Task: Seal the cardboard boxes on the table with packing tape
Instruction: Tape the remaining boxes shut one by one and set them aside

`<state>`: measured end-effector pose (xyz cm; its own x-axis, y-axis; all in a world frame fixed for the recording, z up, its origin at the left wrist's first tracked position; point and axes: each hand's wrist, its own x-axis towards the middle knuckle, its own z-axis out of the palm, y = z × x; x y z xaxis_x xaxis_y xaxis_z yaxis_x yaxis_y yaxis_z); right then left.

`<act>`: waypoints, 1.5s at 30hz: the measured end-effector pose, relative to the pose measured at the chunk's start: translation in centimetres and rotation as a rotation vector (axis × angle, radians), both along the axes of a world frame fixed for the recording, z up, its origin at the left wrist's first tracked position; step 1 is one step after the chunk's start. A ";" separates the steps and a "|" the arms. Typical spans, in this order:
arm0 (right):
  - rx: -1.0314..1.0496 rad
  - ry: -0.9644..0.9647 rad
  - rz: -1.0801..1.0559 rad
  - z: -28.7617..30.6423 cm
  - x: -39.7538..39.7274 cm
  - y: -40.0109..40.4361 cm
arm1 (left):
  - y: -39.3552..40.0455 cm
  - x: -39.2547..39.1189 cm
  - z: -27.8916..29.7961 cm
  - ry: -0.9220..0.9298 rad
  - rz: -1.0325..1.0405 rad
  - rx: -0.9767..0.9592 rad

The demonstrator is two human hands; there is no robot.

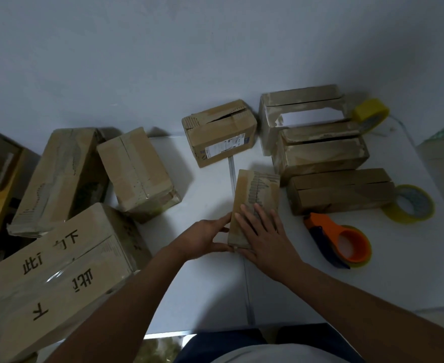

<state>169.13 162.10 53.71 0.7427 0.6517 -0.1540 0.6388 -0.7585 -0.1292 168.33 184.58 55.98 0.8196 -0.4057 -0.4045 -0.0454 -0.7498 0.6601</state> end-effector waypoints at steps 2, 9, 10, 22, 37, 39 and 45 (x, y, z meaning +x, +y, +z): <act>-0.006 -0.006 -0.001 0.0 0.0 0.0 | -0.2 0.1 -0.5 -0.042 -0.011 0.024; -0.013 0.037 -0.001 0.0 -0.1 0.3 | -1.1 -0.8 -1.9 -0.017 0.066 -0.025; -0.010 0.059 0.005 0.0 0.0 0.2 | -1.2 -1.0 -1.8 -0.004 0.089 -0.074; 0.340 0.261 -0.296 3.4 3.1 -2.4 | -8.5 -0.8 2.0 -0.075 0.380 0.212; 0.526 0.289 -0.458 4.7 6.8 -3.8 | -1.4 3.2 4.2 -0.155 -0.122 0.582; 0.516 0.320 -0.430 4.7 7.7 -2.5 | -1.5 2.2 3.9 -0.166 0.020 0.482; 0.464 0.510 -0.344 5.0 10.1 1.6 | -2.9 -0.8 1.5 -0.218 0.211 0.457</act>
<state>179.27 163.73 58.72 0.8260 0.4781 -0.2987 0.1527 -0.6999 -0.6978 167.50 181.72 57.49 0.9487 -0.0460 -0.3128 0.0380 -0.9656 0.2571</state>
